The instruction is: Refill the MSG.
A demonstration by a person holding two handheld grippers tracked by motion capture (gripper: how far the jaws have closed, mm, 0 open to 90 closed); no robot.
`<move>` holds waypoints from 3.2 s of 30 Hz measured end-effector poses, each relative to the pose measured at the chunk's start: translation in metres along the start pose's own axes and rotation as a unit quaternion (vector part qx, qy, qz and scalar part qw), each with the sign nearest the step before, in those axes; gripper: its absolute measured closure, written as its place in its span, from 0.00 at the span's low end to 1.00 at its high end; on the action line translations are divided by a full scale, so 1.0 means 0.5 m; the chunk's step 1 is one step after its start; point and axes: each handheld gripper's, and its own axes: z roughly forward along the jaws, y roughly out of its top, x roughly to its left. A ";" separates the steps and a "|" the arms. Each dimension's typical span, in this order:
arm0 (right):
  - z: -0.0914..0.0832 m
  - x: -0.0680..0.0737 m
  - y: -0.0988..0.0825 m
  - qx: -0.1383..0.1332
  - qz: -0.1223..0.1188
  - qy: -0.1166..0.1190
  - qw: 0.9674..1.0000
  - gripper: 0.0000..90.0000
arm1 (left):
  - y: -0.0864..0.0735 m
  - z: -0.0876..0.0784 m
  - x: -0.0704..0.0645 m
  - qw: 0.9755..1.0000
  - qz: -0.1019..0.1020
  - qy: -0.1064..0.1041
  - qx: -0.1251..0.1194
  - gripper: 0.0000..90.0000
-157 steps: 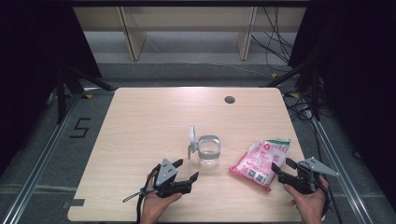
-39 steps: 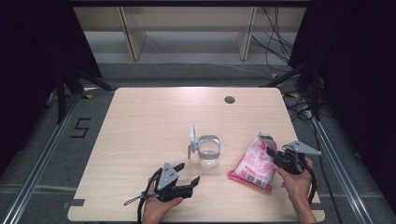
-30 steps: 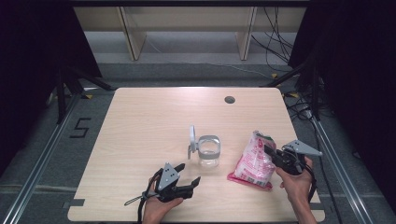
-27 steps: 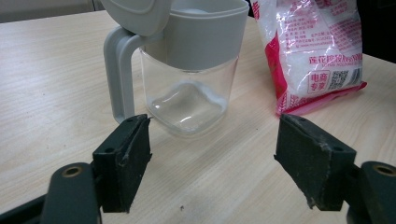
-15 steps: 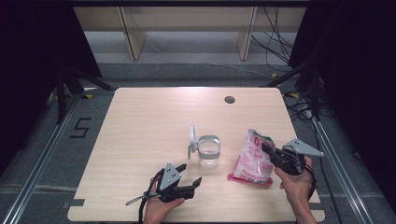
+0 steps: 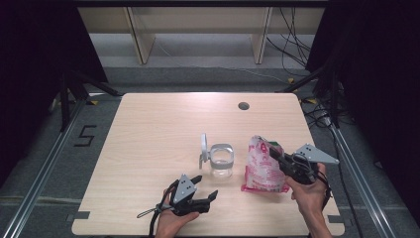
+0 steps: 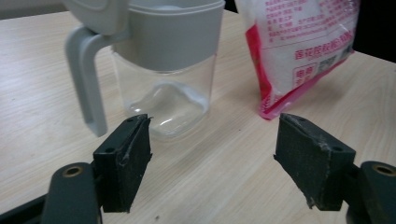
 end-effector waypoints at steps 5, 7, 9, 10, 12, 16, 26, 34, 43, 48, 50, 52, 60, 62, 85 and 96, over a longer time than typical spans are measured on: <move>0.001 0.015 0.018 -0.001 -0.005 0.004 1.000 1.00 | 0.007 0.029 -0.017 0.999 0.013 -0.027 0.012 0.29; 0.004 0.018 0.024 -0.004 -0.014 0.005 1.000 1.00 | 0.012 0.043 -0.021 0.999 0.021 -0.031 0.022 0.30; 0.002 0.021 0.034 0.006 -0.020 0.003 1.000 1.00 | 0.018 0.056 -0.029 0.999 0.026 -0.033 0.022 0.30; 0.003 0.025 0.036 -0.002 -0.017 0.004 1.000 1.00 | 0.020 0.063 -0.031 0.999 0.030 -0.034 0.026 0.30; -0.002 0.028 0.042 -0.004 -0.019 -0.002 1.000 1.00 | 0.025 0.079 -0.041 0.998 0.037 -0.031 0.028 0.30; -0.009 0.035 0.049 -0.011 -0.022 -0.002 1.000 1.00 | 0.031 0.100 -0.055 0.997 0.055 -0.034 0.038 0.31; -0.035 0.060 0.080 -0.032 -0.030 0.027 0.999 1.00 | 0.033 0.136 -0.093 0.996 0.056 -0.036 0.052 0.31; -0.048 0.094 0.115 -0.045 -0.052 0.047 0.997 1.00 | 0.040 0.149 -0.106 0.997 0.052 -0.033 0.041 0.32; -0.042 0.107 0.120 -0.042 -0.061 0.061 0.995 1.00 | 0.040 0.156 -0.115 0.998 0.058 -0.037 0.010 0.64; -0.039 0.100 0.121 -0.043 -0.056 0.057 0.996 1.00 | 0.038 0.156 -0.125 0.998 0.052 -0.035 -0.001 0.76; -0.034 0.098 0.121 -0.050 -0.053 0.060 0.996 1.00 | 0.038 0.160 -0.125 0.998 0.050 -0.039 -0.003 0.78; -0.031 0.096 0.121 -0.049 -0.057 0.054 0.996 1.00 | 0.038 0.160 -0.126 0.998 0.047 -0.040 0.000 0.78; 0.000 0.091 0.127 -0.049 -0.032 0.053 0.997 1.00 | 0.038 0.174 -0.129 0.998 0.037 -0.041 -0.001 0.80; 0.005 0.084 0.129 -0.048 -0.041 0.049 0.997 1.00 | 0.039 0.176 -0.131 0.999 0.025 -0.038 -0.002 0.80; 0.059 0.080 0.152 -0.030 -0.028 0.047 0.998 1.00 | 0.046 0.205 -0.142 0.997 -0.013 -0.066 -0.029 0.82; 0.075 0.084 0.162 -0.021 -0.034 0.042 0.998 1.00 | 0.050 0.209 -0.144 0.997 -0.026 -0.065 -0.031 0.82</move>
